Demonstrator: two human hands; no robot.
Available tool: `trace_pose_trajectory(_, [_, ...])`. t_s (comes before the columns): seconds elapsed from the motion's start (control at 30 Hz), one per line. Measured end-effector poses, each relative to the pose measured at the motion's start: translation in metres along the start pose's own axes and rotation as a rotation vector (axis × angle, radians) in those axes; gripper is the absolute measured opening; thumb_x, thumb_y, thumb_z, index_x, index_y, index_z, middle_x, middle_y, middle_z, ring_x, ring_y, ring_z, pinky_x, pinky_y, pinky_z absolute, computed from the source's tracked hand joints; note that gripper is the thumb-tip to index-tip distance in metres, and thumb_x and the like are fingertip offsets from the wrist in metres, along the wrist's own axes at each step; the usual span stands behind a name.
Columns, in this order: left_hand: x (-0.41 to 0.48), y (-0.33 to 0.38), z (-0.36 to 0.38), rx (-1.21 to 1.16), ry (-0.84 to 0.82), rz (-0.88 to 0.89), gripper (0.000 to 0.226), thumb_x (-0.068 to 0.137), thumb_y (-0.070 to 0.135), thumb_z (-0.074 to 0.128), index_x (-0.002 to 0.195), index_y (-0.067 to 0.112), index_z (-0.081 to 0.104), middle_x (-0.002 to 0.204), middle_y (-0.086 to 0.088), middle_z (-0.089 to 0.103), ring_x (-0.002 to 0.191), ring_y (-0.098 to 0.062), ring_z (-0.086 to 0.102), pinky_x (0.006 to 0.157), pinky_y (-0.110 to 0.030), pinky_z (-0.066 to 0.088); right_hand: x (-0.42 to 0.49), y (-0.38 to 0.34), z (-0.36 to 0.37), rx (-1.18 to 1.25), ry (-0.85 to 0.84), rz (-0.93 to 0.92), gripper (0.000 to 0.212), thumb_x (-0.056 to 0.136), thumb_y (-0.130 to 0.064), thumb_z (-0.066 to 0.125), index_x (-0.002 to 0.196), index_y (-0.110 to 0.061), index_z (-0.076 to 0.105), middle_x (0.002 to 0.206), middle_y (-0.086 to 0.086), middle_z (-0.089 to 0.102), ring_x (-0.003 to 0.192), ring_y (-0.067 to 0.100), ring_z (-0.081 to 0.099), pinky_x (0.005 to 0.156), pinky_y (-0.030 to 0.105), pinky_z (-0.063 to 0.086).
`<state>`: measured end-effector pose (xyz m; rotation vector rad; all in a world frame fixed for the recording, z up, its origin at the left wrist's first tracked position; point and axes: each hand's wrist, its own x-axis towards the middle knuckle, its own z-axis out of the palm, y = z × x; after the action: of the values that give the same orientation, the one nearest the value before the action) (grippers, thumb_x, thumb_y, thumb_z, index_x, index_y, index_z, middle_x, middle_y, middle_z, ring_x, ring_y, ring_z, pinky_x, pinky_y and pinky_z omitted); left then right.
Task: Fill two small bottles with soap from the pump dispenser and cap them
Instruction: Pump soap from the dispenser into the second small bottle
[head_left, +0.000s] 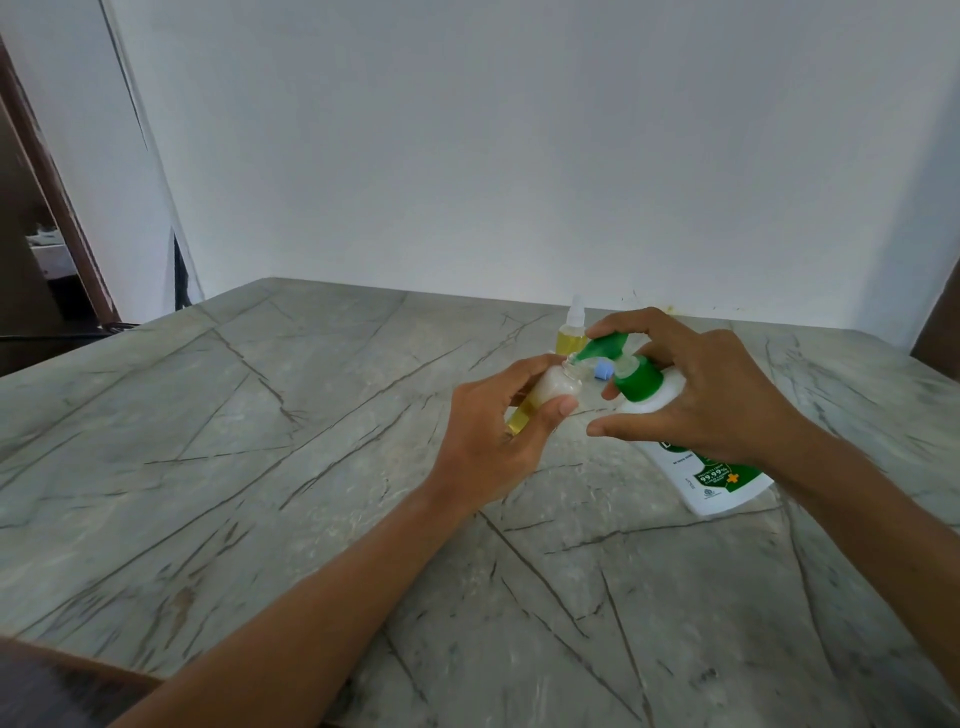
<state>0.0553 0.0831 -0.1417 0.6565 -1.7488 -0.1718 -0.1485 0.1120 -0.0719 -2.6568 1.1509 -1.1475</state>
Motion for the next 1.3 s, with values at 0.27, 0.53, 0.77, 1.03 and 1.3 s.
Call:
trace_pose_trajectory(0.27, [-0.0003,0.0007,-0.0005,0.043,-0.016,0.024,0.045,0.090,0.041,0.063,0.123,0.009,0.065,0.102,-0.001,0.073,0.083,-0.016,0.069,0.064,-0.036,0.059,-0.0025,-0.0017,-0.0018,0.016,0.034,0.003,0.059,0.054,-0.051,0.083,0.103,-0.049,0.049,0.083,-0.031,0.062,0.077,-0.008,0.066,0.064,0.012,0.054])
trace_pose_trajectory(0.53, [0.0001,0.0010,0.0003,0.052,-0.016,0.010,0.047,0.091,0.042,0.060,0.123,0.008,0.064,0.102,-0.002,0.073,0.083,-0.015,0.069,0.065,-0.035,0.059,-0.0017,-0.0019,-0.0017,0.023,0.015,0.022,0.064,0.055,-0.057,0.081,0.108,-0.052,0.046,0.084,-0.020,0.069,0.078,-0.006,0.066,0.066,0.007,0.050])
trace_pose_trajectory(0.77, [0.0005,0.0014,0.0002,0.031,-0.004,-0.016,0.042,0.091,0.038,0.062,0.122,0.010,0.065,0.100,-0.001,0.073,0.083,-0.016,0.069,0.066,-0.037,0.059,-0.0006,-0.0038,-0.0015,-0.002,0.017,0.014,0.066,0.055,-0.061,0.078,0.111,-0.053,0.044,0.081,-0.026,0.066,0.074,-0.001,0.067,0.065,0.012,0.052])
trace_pose_trajectory(1.03, [-0.0006,0.0035,0.0005,0.048,-0.034,0.007,0.048,0.090,0.044,0.059,0.122,0.008,0.066,0.101,-0.005,0.074,0.082,-0.019,0.070,0.064,-0.040,0.059,-0.0015,-0.0057,-0.0011,0.019,0.054,0.004,0.056,0.057,-0.046,0.084,0.102,-0.040,0.051,0.082,-0.038,0.055,0.078,-0.022,0.058,0.064,-0.002,0.042])
trace_pose_trajectory(1.3, [0.0002,0.0009,0.0003,0.045,-0.011,-0.033,0.043,0.091,0.040,0.061,0.123,0.011,0.065,0.099,-0.001,0.073,0.082,-0.017,0.069,0.065,-0.036,0.059,0.0009,-0.0061,-0.0015,0.019,0.007,0.017,0.066,0.056,-0.061,0.077,0.112,-0.051,0.045,0.088,-0.027,0.066,0.079,-0.006,0.066,0.069,0.007,0.049])
